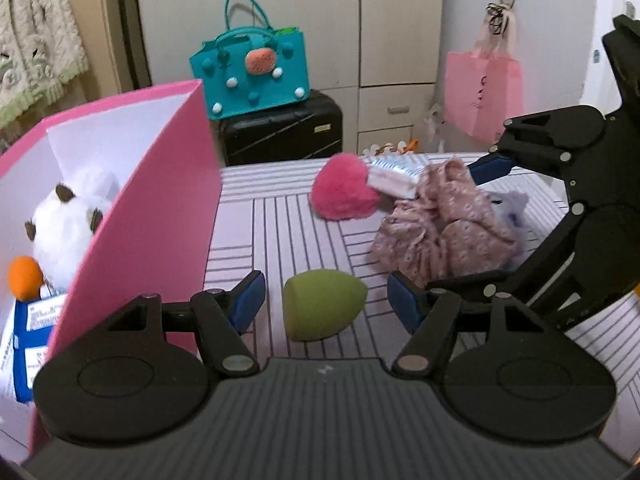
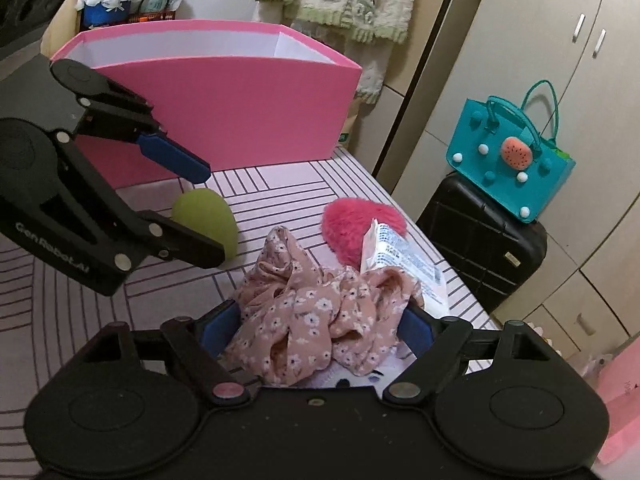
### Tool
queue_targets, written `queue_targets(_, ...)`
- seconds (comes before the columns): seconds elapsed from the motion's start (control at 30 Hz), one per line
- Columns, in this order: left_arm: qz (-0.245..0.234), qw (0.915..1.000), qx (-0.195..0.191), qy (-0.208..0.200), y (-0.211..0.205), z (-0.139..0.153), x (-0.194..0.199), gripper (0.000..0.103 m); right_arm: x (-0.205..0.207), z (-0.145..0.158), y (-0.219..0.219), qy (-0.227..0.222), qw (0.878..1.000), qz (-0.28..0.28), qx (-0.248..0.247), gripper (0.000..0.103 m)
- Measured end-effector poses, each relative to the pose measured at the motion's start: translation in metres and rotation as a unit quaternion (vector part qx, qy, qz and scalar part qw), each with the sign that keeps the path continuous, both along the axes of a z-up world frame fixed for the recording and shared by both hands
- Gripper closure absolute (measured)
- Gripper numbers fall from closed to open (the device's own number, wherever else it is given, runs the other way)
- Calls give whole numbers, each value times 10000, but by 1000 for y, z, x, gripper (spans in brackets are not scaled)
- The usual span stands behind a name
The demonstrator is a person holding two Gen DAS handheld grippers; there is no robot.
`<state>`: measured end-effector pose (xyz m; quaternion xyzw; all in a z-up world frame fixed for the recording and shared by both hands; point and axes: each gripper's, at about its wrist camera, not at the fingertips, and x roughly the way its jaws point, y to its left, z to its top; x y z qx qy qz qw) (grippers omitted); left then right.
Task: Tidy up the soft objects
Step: 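Close the left tool on the green sponge while the right tool grasps the pink floral cloth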
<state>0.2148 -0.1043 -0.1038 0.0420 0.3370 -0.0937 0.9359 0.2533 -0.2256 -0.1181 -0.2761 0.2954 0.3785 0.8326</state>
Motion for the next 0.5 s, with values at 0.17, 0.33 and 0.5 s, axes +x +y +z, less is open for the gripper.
queue_targets(0.17, 37, 9999, 11, 113, 1, -9, 3, 43, -1, -5, -1, -15, 9997, -132, 205, 16)
queue_targets(0.33, 102, 9997, -35, 228, 3, -16, 7, 51, -5, -6, 1, -147, 9990, -347, 248, 28)
queue_targets(0.5, 127, 9996, -88, 227, 3, -20, 6, 57, -17, -4, 4, -512, 9980, -372, 45, 51)
